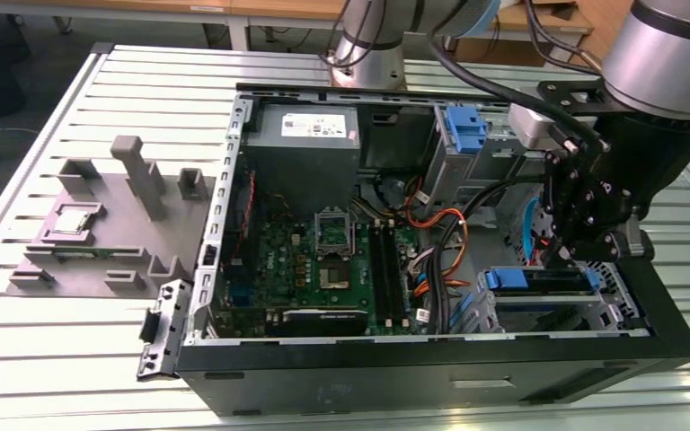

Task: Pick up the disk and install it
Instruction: 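Insert the second disk wire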

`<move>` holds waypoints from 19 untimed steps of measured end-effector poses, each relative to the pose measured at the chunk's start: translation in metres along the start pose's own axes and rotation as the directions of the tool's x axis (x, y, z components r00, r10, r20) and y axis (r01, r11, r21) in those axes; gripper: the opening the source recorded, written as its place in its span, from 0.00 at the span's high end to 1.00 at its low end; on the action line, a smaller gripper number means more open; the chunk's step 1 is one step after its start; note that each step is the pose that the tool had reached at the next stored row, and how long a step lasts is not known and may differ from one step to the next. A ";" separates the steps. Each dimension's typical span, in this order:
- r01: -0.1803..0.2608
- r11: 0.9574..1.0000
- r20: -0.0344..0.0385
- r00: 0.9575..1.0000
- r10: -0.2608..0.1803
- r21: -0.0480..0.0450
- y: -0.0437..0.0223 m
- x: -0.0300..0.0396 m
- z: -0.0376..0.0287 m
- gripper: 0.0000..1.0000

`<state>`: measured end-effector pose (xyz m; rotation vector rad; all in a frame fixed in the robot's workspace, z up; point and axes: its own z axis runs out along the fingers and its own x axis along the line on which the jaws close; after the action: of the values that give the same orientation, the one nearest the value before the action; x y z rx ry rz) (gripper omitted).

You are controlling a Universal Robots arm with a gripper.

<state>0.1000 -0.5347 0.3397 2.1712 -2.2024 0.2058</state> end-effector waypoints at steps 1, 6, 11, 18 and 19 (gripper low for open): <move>0.000 1.000 0.000 1.000 0.000 0.000 0.0000 0.0000 0.0000 0.90; 0.000 1.000 0.000 1.000 0.000 0.000 0.0003 0.0005 -0.0048 0.90; 0.000 1.000 0.000 1.000 0.000 0.000 0.0009 -0.0001 -0.0113 0.90; 0.000 1.000 0.000 1.000 0.000 0.000 0.0010 -0.0045 -0.0212 0.90; 0.000 1.000 0.000 1.000 0.000 0.000 0.0009 -0.0051 -0.0230 0.90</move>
<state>0.0977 -0.5268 0.3618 2.1713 -2.2025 0.2058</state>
